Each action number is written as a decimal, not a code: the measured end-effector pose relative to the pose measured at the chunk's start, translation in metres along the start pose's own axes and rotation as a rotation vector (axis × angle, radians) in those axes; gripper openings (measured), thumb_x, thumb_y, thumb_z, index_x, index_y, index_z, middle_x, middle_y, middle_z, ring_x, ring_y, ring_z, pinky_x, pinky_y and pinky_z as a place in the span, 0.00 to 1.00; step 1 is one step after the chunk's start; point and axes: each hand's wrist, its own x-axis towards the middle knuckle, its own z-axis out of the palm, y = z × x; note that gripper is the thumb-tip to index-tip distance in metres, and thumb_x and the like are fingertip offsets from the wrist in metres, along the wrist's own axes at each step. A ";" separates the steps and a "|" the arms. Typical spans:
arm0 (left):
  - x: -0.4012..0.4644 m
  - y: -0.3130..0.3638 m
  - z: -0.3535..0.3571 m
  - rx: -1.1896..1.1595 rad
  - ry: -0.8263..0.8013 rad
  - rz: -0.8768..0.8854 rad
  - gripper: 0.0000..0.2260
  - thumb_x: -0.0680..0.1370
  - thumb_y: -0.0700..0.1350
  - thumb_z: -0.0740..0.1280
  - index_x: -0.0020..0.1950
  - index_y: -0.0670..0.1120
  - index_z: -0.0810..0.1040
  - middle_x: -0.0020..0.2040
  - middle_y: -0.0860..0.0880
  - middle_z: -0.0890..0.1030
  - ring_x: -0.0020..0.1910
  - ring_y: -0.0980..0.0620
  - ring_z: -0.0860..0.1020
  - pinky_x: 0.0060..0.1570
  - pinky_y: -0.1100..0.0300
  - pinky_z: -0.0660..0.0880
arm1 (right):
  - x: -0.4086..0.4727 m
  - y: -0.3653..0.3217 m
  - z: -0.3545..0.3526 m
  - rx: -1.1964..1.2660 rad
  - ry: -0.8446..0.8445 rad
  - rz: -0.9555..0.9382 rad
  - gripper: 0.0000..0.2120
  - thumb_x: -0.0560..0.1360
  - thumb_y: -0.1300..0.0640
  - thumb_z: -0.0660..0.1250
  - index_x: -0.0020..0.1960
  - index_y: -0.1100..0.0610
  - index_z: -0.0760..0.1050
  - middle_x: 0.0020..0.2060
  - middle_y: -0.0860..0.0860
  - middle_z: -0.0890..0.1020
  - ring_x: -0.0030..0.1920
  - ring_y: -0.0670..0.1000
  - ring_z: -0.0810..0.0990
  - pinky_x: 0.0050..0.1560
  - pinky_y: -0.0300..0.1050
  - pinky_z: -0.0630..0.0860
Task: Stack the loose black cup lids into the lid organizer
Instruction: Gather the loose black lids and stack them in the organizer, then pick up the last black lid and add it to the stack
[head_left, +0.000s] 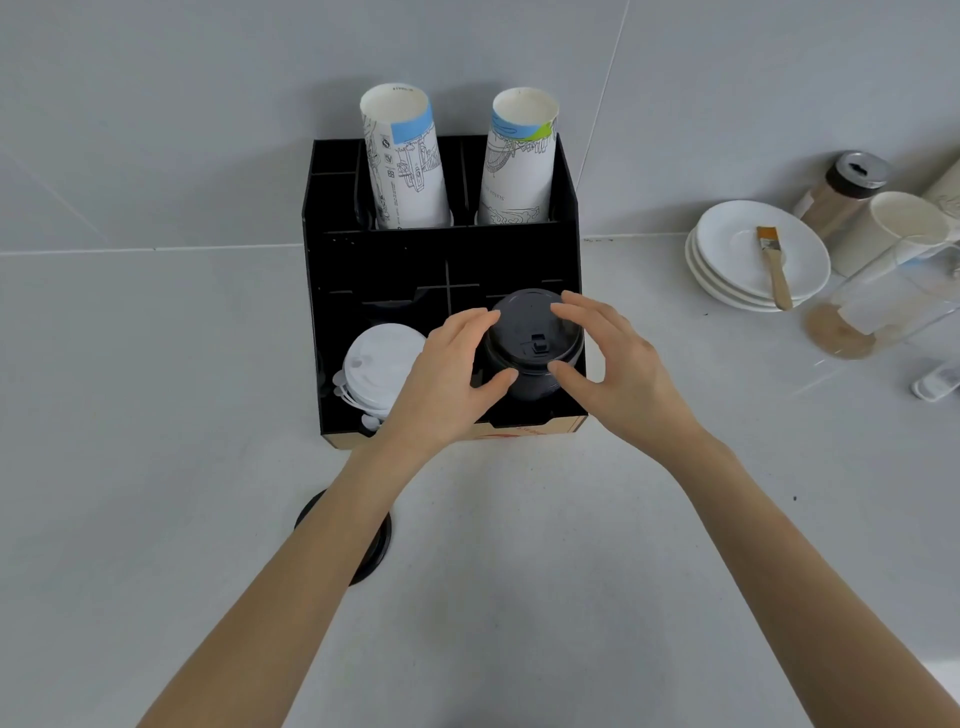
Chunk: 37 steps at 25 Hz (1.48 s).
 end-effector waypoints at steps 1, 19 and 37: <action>-0.004 -0.001 -0.003 -0.002 0.008 0.004 0.24 0.74 0.45 0.65 0.68 0.44 0.62 0.70 0.46 0.66 0.68 0.48 0.64 0.63 0.64 0.59 | -0.002 -0.004 0.002 -0.001 -0.009 -0.009 0.22 0.73 0.61 0.64 0.66 0.54 0.65 0.69 0.50 0.67 0.68 0.49 0.64 0.63 0.34 0.58; -0.117 -0.072 -0.053 0.006 0.063 -0.228 0.22 0.74 0.45 0.64 0.67 0.48 0.63 0.67 0.47 0.70 0.65 0.48 0.67 0.62 0.61 0.61 | -0.047 -0.052 0.081 0.045 -0.247 -0.137 0.22 0.74 0.60 0.63 0.66 0.54 0.64 0.66 0.49 0.70 0.66 0.45 0.66 0.58 0.21 0.56; -0.171 -0.127 -0.040 0.017 -0.166 -0.458 0.34 0.68 0.58 0.63 0.70 0.47 0.59 0.70 0.47 0.66 0.68 0.46 0.62 0.66 0.52 0.62 | -0.063 -0.053 0.167 -0.006 -0.569 -0.057 0.27 0.72 0.61 0.64 0.69 0.55 0.59 0.70 0.51 0.63 0.70 0.51 0.61 0.69 0.40 0.58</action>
